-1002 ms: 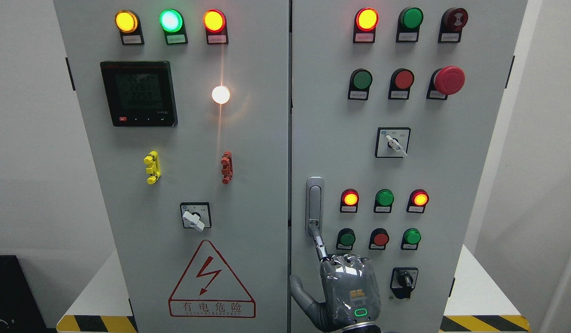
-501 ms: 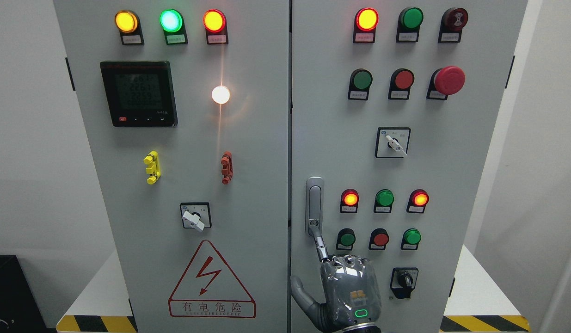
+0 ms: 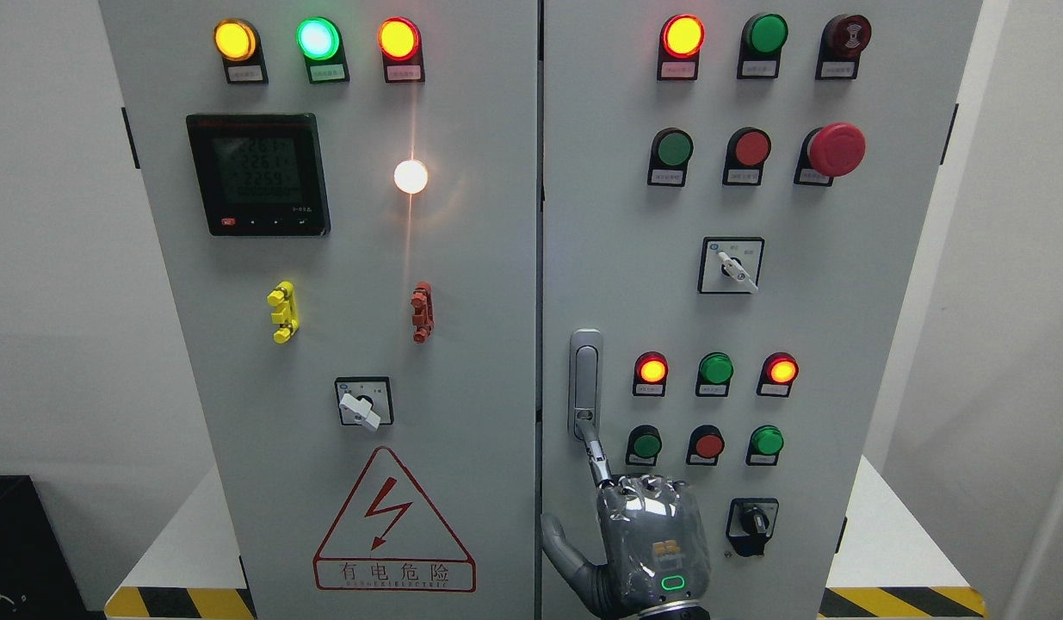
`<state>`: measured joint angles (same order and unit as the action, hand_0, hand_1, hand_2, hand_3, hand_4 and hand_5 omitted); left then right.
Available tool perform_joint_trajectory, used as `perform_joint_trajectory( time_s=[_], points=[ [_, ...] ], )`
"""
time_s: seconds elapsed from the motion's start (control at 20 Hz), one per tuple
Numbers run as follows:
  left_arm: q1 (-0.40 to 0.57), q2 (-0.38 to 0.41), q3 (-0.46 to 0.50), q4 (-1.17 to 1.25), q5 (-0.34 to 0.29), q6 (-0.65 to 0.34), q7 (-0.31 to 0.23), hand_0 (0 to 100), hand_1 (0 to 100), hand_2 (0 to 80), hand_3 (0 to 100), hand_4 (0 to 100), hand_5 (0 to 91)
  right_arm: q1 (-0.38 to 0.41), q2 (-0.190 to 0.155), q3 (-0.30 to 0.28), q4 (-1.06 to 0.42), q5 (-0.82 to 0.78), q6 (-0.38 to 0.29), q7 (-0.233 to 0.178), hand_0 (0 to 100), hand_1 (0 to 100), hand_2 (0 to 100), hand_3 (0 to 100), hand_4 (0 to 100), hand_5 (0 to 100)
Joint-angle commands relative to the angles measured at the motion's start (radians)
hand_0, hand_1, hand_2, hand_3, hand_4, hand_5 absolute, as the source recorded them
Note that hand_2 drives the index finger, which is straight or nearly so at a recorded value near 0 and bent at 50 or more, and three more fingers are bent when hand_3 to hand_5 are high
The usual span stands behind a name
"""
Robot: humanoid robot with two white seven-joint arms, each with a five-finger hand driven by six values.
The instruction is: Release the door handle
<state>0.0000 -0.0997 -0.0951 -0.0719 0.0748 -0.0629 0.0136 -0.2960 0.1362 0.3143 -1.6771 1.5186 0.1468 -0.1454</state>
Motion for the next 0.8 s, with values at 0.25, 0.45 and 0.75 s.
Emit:
perform_joint_trajectory(
  time_s=[0.25, 0.45, 0.75],
  points=[
    [0.017, 0.000, 0.000, 0.000, -0.001, 0.000, 0.000, 12, 56, 0.0, 0, 0, 0.0, 0.005, 0.000, 0.005, 0.022, 0.000, -0.001, 0.003, 35, 22, 17, 100, 100, 100],
    [0.017, 0.000, 0.000, 0.000, 0.000, 0.000, 0.000, 12, 56, 0.0, 0, 0, 0.0, 0.018, 0.000, 0.005, 0.023, 0.000, -0.001, 0.003, 35, 22, 17, 100, 100, 100],
    [0.017, 0.000, 0.000, 0.000, 0.000, 0.000, 0.000, 12, 56, 0.0, 0, 0, 0.0, 0.018, 0.000, 0.002, 0.022, 0.000, -0.001, 0.003, 35, 22, 17, 100, 100, 100]
  ],
)
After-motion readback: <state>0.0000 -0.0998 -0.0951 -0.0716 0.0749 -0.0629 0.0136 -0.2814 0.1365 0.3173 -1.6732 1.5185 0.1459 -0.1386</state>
